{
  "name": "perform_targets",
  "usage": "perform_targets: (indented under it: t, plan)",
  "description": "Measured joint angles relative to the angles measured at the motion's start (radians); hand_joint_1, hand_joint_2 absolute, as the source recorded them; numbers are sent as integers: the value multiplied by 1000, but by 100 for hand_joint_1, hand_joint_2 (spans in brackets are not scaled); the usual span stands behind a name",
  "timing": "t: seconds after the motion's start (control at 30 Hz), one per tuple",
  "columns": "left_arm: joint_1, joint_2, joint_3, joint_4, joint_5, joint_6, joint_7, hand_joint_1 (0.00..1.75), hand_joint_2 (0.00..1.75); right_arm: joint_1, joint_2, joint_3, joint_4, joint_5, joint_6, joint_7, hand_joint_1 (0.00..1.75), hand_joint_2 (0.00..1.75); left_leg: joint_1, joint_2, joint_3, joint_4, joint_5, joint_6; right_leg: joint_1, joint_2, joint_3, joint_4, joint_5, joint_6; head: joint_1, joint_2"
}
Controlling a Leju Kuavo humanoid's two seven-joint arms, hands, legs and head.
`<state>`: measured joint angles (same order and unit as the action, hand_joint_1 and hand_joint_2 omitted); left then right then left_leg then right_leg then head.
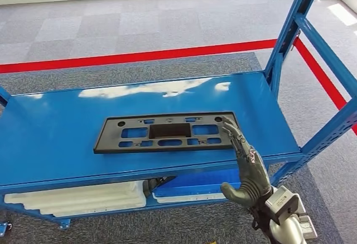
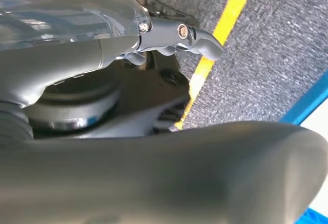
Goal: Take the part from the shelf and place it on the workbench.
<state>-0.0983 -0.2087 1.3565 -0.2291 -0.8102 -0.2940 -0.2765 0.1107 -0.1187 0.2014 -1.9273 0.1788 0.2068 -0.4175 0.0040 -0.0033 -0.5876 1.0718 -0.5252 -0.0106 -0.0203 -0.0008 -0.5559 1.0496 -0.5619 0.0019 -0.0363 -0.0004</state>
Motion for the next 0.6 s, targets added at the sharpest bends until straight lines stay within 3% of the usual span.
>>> perform_targets:
  t: [0.07,0.13,0.27,0.4,0.53,0.6]
  plan:
    - [1,0,0,1,2,1,0,0,0,-1,0,0,0,0,0,-1,0,175,1,-1,15,-33,-3,-8,6,2,0,2,-4,0,1,0]
    - [2,0,0,2,3,1,0,0,0,-1,0,0,0,3,0,-1,0,175,-1,-1,16,-34,-6,-6,4,2,1,-2,-3,2,3,0]
    - [1,0,0,2,4,3,1,0,0,-1,0,1,0,13,-9,-1,0,0,-4,-1,17,-34,-9,0,2,2,5,-7,-1,5,3,0]
    - [1,0,0,2,4,6,0,0,0,-2,3,1,0,38,-26,7,0,0,-6,-1,18,-34,-10,3,0,2,6,-9,-1,9,3,0]
    - [1,0,0,2,4,8,-2,0,0,-5,6,1,0,85,-56,20,0,175,-6,-1,19,-34,-10,3,0,2,6,-9,-1,9,3,0]
    - [1,0,0,2,4,9,-2,0,0,-6,7,2,0,119,-76,35,0,175,-5,-1,19,-34,-10,3,0,2,6,-9,-1,9,3,0]
